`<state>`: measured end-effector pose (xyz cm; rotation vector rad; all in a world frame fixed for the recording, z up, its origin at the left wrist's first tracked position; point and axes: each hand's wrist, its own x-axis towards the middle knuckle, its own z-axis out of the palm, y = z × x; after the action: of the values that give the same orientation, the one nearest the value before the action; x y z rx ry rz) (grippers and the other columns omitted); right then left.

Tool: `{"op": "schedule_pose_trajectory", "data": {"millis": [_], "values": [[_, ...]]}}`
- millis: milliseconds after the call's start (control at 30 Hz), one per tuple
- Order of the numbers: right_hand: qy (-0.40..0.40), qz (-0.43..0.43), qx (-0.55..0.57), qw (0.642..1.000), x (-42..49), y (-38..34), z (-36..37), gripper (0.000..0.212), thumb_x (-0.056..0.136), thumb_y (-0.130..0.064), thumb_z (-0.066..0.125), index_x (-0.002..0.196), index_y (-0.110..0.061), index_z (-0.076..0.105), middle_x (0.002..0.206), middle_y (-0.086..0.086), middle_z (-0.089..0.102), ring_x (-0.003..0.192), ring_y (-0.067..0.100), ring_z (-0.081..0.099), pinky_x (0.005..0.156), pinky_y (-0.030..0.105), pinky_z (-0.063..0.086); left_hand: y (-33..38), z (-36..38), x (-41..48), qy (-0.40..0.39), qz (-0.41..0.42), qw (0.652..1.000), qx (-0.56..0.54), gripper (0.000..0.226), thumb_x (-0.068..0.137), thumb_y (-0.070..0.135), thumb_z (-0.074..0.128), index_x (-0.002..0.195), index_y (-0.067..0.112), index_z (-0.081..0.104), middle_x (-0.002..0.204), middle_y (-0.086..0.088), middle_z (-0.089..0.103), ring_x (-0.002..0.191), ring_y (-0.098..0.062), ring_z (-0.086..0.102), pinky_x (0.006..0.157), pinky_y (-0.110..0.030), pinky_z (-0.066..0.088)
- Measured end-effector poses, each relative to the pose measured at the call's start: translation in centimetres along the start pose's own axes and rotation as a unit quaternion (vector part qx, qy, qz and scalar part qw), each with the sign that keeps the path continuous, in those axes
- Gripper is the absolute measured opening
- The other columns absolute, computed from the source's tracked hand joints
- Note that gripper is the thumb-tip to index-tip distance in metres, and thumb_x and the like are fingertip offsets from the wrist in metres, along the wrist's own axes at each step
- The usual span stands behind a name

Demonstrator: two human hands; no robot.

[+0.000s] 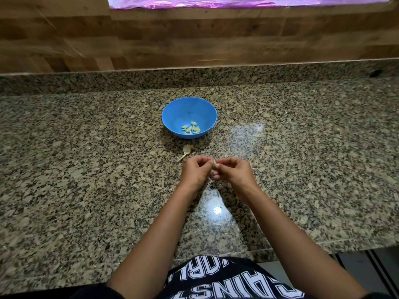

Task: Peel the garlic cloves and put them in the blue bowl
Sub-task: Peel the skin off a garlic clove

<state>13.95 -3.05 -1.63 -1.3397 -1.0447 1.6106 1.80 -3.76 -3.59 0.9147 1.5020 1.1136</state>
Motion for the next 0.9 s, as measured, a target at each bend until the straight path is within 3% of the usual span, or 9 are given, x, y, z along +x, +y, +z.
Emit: {"op": "schedule_pose_trajectory", "data": {"millis": [100, 267, 400, 567, 800, 900], "values": [[0.006, 0.001, 0.021, 1.000, 0.1, 0.0, 0.2, 0.009, 0.085, 0.005, 0.060, 0.092, 0.000, 0.061, 0.069, 0.010, 0.067, 0.056, 0.014, 0.063, 0.060, 0.024, 0.057, 0.1, 0.1, 0.2, 0.005, 0.015, 1.000, 0.026, 0.009, 0.091, 0.014, 0.059, 0.093, 0.007, 0.064, 0.092, -0.014, 0.069, 0.080, -0.024, 0.066, 0.078, -0.039, 0.056], [0.004, -0.012, 0.005, 1.000, 0.2, 0.4, 0.6, 0.018, 0.089, 0.003, 0.054, 0.100, -0.005, 0.064, 0.078, 0.007, 0.068, 0.063, 0.013, 0.061, 0.065, 0.024, 0.056, 0.3, 0.4, 0.0, -0.001, 0.013, 1.000, 0.026, 0.013, 0.094, 0.013, 0.055, 0.085, 0.007, 0.061, 0.077, -0.009, 0.065, 0.064, -0.020, 0.061, 0.064, -0.035, 0.053], [-0.005, -0.026, -0.018, 0.999, 0.2, 0.3, 0.6, 0.013, 0.090, -0.002, 0.055, 0.096, -0.001, 0.066, 0.077, 0.009, 0.069, 0.062, 0.012, 0.063, 0.061, 0.020, 0.056, 0.0, 0.4, 0.1, 0.005, 0.014, 0.998, 0.062, 0.015, 0.094, 0.021, 0.055, 0.092, 0.007, 0.061, 0.086, -0.010, 0.068, 0.078, -0.024, 0.067, 0.078, -0.044, 0.057], [-0.007, 0.015, 0.052, 0.999, 0.4, -0.1, 0.5, 0.011, 0.091, 0.003, 0.052, 0.093, 0.005, 0.062, 0.080, 0.015, 0.067, 0.064, 0.017, 0.065, 0.060, 0.022, 0.057, 0.3, 0.9, -0.2, 0.004, 0.029, 0.993, 0.117, 0.019, 0.097, 0.025, 0.049, 0.101, 0.009, 0.058, 0.094, -0.007, 0.069, 0.080, -0.016, 0.069, 0.068, -0.025, 0.056], [-0.019, 0.074, 0.192, 0.978, 0.5, -0.4, -0.5, 0.014, 0.091, 0.005, 0.050, 0.100, 0.008, 0.060, 0.082, 0.017, 0.063, 0.070, 0.022, 0.063, 0.072, 0.032, 0.057, 0.3, 0.4, 0.1, 0.044, 0.037, 0.987, 0.147, 0.014, 0.098, 0.024, 0.045, 0.097, 0.013, 0.054, 0.086, -0.002, 0.059, 0.069, -0.012, 0.052, 0.053, -0.021, 0.038], [-0.015, 0.082, 0.197, 0.977, 0.5, -0.5, -0.9, 0.015, 0.089, 0.005, 0.052, 0.102, 0.008, 0.060, 0.082, 0.015, 0.062, 0.069, 0.022, 0.061, 0.069, 0.031, 0.057, 0.1, 0.0, 0.1, 0.043, 0.035, 0.988, 0.145, 0.005, 0.095, 0.020, 0.051, 0.094, 0.016, 0.054, 0.089, -0.002, 0.061, 0.073, -0.013, 0.055, 0.060, -0.023, 0.043]]}}
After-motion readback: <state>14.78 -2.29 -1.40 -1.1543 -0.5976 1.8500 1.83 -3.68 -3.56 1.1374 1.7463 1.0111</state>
